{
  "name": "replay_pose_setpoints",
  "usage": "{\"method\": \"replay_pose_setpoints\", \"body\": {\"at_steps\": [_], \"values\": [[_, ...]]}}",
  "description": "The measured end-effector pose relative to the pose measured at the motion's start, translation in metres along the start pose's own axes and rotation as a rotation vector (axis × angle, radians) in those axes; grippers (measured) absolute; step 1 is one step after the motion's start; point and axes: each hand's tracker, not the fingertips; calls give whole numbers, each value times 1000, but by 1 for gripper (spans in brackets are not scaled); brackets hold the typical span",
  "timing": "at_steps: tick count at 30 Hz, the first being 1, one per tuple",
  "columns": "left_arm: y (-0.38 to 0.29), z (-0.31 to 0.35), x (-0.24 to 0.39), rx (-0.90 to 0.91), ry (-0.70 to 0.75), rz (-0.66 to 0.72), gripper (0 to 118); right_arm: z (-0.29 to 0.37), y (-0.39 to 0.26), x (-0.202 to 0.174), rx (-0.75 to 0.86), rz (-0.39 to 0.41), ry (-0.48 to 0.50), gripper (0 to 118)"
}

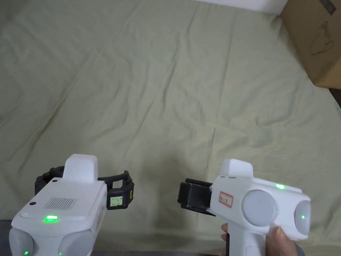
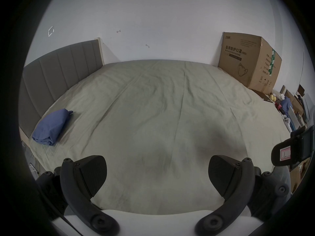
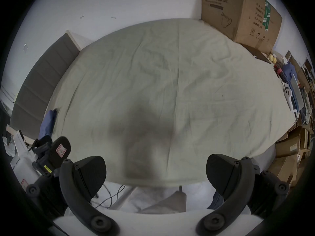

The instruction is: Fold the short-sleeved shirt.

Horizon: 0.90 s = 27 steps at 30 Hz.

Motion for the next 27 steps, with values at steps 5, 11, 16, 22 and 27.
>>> {"method": "replay_pose_setpoints", "body": {"at_steps": [5,11,16,22,27], "values": [[30,-39,-9,-23,-22,60,118,-30,23,-3,23,99,-159,116],[79,-122,-25,10,83,93,118,-97,84,18,173,194,-295,116],[110,-192,-41,-27,152,172,118,-146,138,40,238,64,-333,116],[94,-253,-48,-155,243,250,118,-199,156,62,143,-96,-312,116],[88,-250,-44,-133,252,232,118,-201,120,65,310,-137,-278,118]]}}
